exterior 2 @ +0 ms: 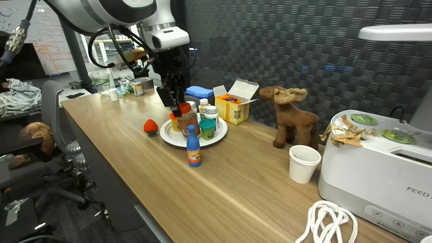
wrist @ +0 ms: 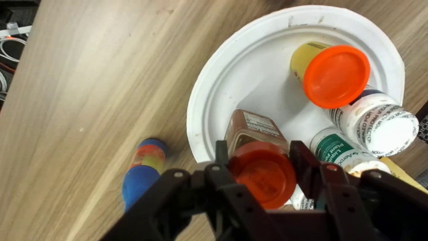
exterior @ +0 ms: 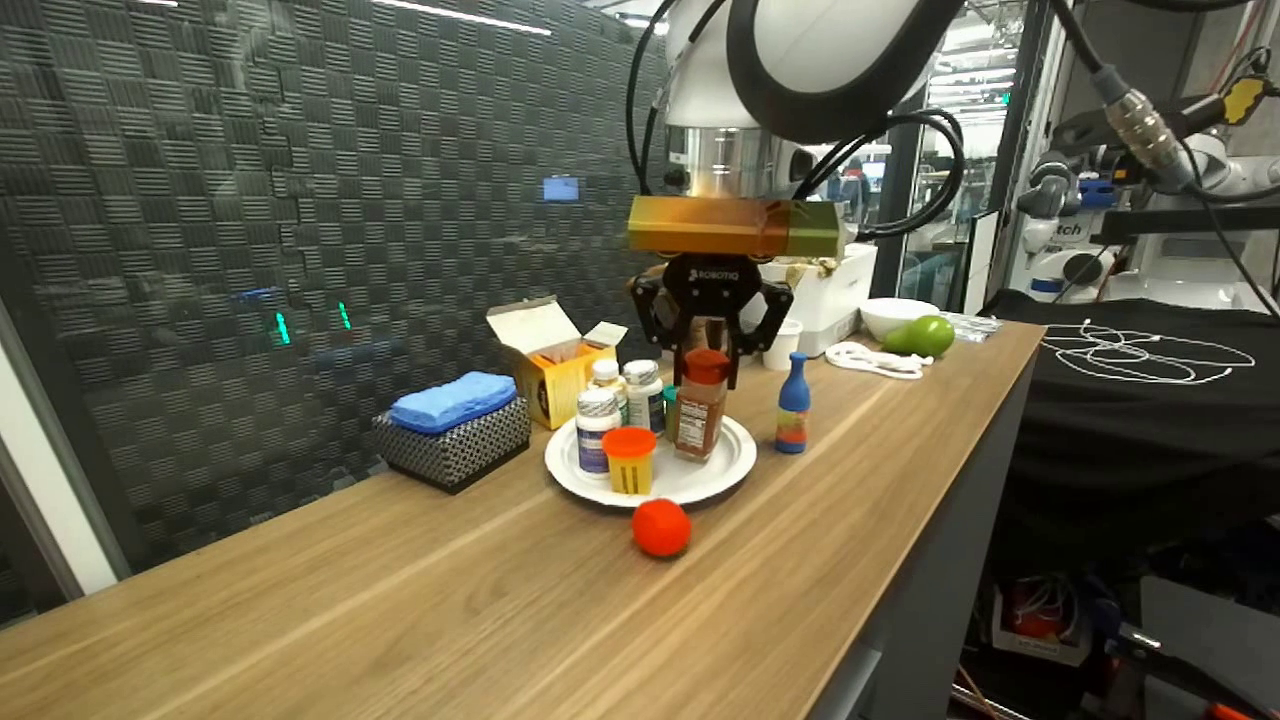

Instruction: Pick up the bottles and small containers and put them on the white plate.

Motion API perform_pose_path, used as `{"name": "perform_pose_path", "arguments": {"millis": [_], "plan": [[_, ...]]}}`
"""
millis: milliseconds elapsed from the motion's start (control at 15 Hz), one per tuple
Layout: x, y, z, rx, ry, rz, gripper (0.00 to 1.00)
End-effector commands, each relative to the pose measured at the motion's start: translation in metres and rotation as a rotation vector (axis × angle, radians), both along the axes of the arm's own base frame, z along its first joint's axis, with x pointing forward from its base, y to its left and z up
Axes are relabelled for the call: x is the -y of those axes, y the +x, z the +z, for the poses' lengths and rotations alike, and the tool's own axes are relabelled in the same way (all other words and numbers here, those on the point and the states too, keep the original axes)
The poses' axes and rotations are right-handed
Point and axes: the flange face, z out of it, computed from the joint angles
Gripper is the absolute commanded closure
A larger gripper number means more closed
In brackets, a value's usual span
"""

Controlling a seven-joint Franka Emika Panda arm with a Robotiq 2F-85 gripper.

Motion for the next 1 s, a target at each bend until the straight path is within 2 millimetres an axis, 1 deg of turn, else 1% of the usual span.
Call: {"name": "perform_pose_path", "arguments": {"millis": [0,267,400,667,800,867,933], "plan": [[0.002,0.019,0.004,-0.009,0.022,0.032,0.75],[0.006,0.035,0.002,-0.011,0.031,0.055,0.75],[0.005,0.044,0.004,-0.012,0.028,0.07,0.75],[0.0,0.061,0.01,-0.024,0.02,0.105,0.75],[-0.001,0.066,0.01,-0.037,0.016,0.121,0.75],[-0.01,0.07,0.008,-0.046,0.013,0.126,0.75],[-0.013,0.072,0.007,-0.055,0.013,0.132,0.75]]}}
